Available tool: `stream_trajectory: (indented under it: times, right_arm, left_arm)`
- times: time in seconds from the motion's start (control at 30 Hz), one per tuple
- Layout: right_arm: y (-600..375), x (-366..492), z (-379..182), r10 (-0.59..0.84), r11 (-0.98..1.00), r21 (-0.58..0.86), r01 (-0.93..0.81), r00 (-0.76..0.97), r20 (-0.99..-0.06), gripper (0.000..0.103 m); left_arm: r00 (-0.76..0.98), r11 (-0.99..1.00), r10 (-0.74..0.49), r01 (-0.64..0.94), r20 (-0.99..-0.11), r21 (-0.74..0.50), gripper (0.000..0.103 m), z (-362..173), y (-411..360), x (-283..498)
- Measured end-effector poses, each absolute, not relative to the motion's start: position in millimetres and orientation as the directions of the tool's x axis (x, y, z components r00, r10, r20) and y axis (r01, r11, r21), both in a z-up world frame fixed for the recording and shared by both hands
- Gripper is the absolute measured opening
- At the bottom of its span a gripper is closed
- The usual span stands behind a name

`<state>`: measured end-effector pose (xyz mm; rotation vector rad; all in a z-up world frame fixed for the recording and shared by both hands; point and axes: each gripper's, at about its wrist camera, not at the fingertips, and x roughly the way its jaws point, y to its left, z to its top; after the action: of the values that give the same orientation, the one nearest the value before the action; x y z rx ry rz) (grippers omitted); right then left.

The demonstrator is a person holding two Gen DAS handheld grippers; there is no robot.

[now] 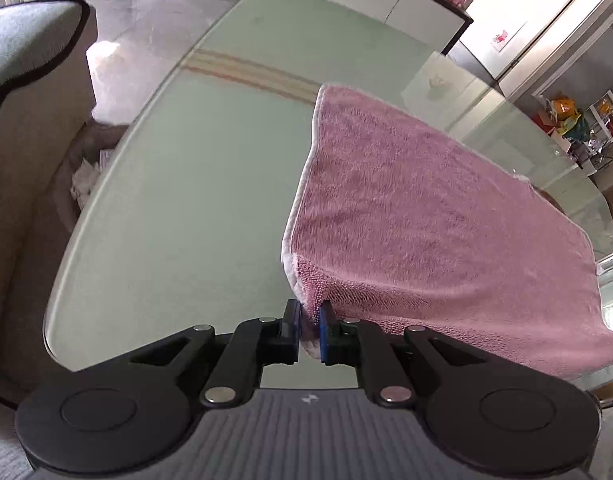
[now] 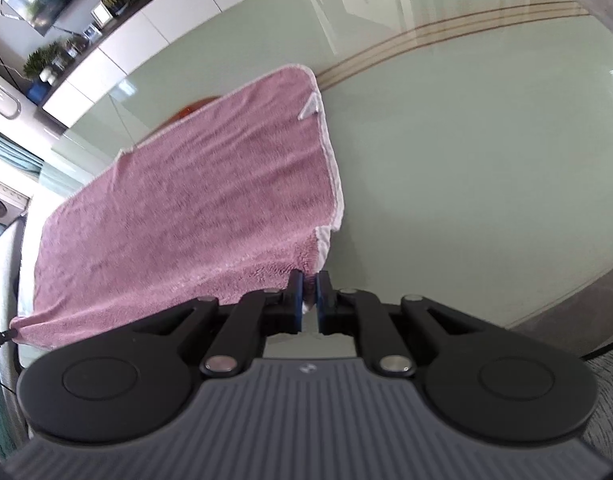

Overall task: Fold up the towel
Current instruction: 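Close both tools on the pink towel corner and lift it, then carry the held corner over the towel, rolling both tools to lay it down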

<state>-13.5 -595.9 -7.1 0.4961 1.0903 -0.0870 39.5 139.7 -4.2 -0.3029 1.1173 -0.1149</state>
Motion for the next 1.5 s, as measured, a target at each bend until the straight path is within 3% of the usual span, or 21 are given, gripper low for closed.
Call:
stream_trajectory:
  times: [0.53, 0.8, 1.1, 1.5]
  right_arm:
    - [-585.1, 22.0, 18.3, 0.072, 0.918, 0.255, 0.303, 0.506, -0.859, 0.005]
    - [-586.4, 48.4, 22.1, 0.066, 0.905, 0.269, 0.331, 0.515, -0.855, 0.005]
    - [-605.9, 84.1, 9.7, 0.132, 0.835, 0.379, 0.4, 0.522, -0.842, 0.006]
    - [-624.1, 153.6, -12.2, 0.173, 0.775, 0.436, 0.457, 0.511, -0.842, 0.006]
  left_arm:
    - [0.491, 0.978, -0.173, -0.018, -0.854, -0.208, 0.007, 15.8, 130.5, 61.8]
    - [0.486, 0.963, -0.201, -0.062, -0.851, -0.263, 0.007, 19.0, 137.5, 81.4]
    - [0.451, 0.903, -0.277, -0.181, -0.849, -0.391, 0.007, 11.0, 152.7, 127.6]
    - [0.398, 0.879, -0.276, -0.264, -0.875, -0.397, 0.007, -13.7, 144.0, 200.8]
